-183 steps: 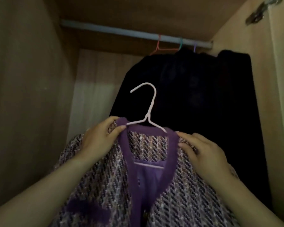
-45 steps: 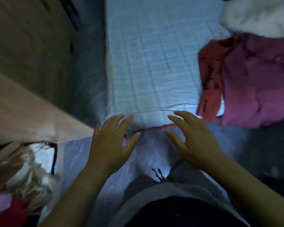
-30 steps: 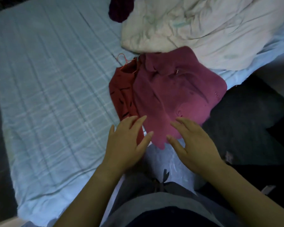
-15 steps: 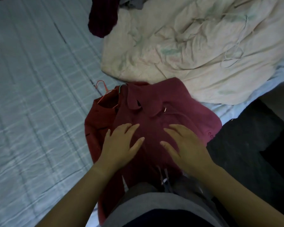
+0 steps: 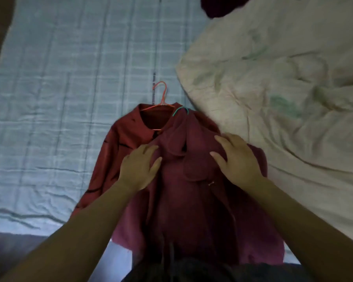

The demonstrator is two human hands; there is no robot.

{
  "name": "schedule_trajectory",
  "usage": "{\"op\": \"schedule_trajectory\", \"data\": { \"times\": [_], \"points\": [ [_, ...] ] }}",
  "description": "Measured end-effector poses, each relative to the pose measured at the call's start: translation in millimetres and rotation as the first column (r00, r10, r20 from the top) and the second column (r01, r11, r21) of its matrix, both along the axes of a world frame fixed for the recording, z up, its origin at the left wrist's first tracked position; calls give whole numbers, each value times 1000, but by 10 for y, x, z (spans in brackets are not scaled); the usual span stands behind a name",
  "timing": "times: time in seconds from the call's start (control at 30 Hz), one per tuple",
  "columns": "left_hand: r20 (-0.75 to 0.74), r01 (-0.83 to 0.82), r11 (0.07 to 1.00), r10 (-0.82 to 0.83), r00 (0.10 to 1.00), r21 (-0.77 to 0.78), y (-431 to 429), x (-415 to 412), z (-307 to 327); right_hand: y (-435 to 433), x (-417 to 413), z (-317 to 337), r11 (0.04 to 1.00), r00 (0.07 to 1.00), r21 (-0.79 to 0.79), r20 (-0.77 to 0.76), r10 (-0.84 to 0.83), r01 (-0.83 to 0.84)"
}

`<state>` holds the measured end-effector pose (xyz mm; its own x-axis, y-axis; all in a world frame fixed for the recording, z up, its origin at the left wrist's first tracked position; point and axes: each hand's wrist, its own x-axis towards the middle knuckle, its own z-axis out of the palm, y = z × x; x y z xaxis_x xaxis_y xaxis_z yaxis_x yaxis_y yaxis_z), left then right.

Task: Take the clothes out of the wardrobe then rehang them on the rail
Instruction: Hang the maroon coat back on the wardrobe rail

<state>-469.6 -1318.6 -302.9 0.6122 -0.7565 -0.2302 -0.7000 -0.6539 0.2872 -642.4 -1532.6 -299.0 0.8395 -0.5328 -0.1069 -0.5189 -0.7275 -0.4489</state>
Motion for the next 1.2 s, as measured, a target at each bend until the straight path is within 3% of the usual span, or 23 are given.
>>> {"op": "schedule_trajectory", "data": {
  "times": [0.17, 0.33, 0.43, 0.53, 0.63, 0.77, 0.93, 1.07, 1.2],
  "points": [
    [-35, -240, 967, 243, 969, 89, -121, 35, -495, -390, 308, -565, 985, 983, 57, -75, 166, -162],
    [4, -396, 895, 403, 915, 204, -267, 156, -928, -445, 354, -978, 982, 977, 44, -98, 189, -186],
    [7, -426, 858, 443, 896, 287, -276, 200, -1118, -433, 355, -1096, 984, 985, -29, -5, 173, -174],
    [-80, -366, 901, 393, 916, 233, -233, 141, -1136, -391, 336, -1116, 980, 980, -20, -31, 195, -196],
    [-143, -343, 932, 358, 923, 120, -101, -36, -954, -336, 240, -1003, 972, 972, 15, -1, 236, -236],
    [-169, -464, 885, 451, 877, -47, 159, -296, -430, -222, 72, -600, 964, 965, 76, 78, 249, -255],
    [-68, -520, 826, 519, 852, -217, 675, -600, 280, 157, -18, 55, 958, 940, 105, 249, 234, -267],
    [-39, -615, 739, 630, 775, -275, 1381, -815, 803, 779, 71, 502, 924, 858, 98, 417, 299, -369],
    [-37, -737, 607, 764, 644, -298, 2285, -1142, 1128, 1578, 218, 866, 851, 752, 32, 485, 445, -524]
  ]
}}
